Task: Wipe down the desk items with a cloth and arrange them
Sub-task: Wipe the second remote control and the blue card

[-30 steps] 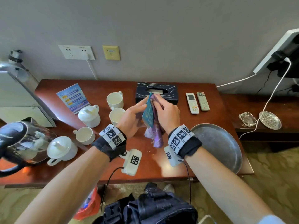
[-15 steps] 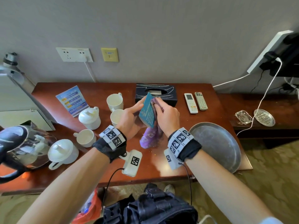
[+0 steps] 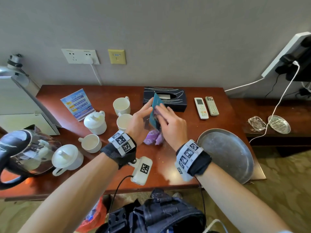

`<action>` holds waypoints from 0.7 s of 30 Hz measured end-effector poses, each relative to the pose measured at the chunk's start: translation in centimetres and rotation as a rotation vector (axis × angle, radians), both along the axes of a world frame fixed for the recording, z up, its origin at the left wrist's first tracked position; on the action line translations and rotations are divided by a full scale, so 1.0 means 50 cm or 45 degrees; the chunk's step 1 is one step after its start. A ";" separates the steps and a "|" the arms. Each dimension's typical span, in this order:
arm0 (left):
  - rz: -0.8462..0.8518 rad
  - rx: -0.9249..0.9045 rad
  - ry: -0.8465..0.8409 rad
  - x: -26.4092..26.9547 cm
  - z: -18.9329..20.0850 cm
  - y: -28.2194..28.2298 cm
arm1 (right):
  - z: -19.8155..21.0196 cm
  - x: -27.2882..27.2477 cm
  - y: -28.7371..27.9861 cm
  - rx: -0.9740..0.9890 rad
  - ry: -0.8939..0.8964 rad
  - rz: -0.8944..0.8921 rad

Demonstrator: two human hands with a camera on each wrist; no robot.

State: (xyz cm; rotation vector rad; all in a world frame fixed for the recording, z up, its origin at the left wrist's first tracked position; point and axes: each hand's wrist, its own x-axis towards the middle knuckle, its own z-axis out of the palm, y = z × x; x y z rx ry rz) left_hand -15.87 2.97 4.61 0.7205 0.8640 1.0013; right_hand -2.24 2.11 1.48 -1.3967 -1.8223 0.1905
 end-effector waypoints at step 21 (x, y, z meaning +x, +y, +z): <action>-0.111 0.023 0.031 0.042 -0.019 0.012 | 0.023 0.043 0.048 -0.185 0.278 -0.106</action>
